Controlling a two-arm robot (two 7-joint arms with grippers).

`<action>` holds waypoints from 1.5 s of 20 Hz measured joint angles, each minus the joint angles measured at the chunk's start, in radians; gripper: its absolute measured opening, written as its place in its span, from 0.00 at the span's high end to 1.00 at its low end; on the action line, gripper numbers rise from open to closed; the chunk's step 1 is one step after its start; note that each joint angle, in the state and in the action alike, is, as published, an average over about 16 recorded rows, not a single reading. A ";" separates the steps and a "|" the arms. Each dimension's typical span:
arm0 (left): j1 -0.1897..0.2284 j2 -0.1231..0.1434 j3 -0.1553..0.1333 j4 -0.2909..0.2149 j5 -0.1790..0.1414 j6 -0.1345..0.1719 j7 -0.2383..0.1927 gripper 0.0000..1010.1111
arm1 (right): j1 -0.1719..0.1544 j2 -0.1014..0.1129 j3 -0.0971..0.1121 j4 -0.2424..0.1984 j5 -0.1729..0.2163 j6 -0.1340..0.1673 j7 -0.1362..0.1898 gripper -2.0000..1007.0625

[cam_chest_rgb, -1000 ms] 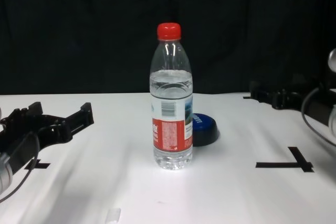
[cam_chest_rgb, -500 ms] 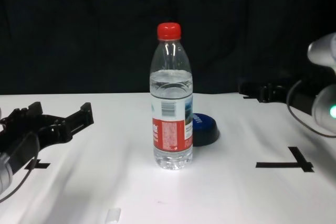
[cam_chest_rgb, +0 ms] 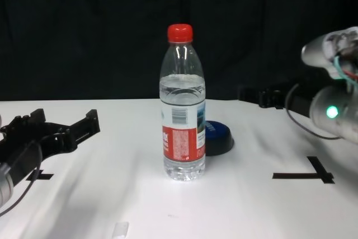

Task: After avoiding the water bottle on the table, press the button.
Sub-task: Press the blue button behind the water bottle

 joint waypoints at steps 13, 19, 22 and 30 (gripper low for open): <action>0.000 0.000 0.000 0.000 0.000 0.000 0.000 0.00 | 0.139 -0.039 -0.048 0.230 -0.025 -0.041 0.022 0.00; 0.000 0.000 0.000 0.000 0.000 0.000 0.000 0.00 | 0.170 -0.047 -0.059 0.292 -0.039 -0.048 0.025 0.00; 0.000 0.000 0.000 0.000 0.000 0.000 0.000 0.00 | 0.181 -0.051 -0.063 0.316 -0.046 -0.049 0.026 0.00; 0.000 0.000 0.000 0.000 0.000 0.000 0.000 0.00 | 0.202 -0.057 -0.072 0.368 -0.060 -0.044 0.032 0.00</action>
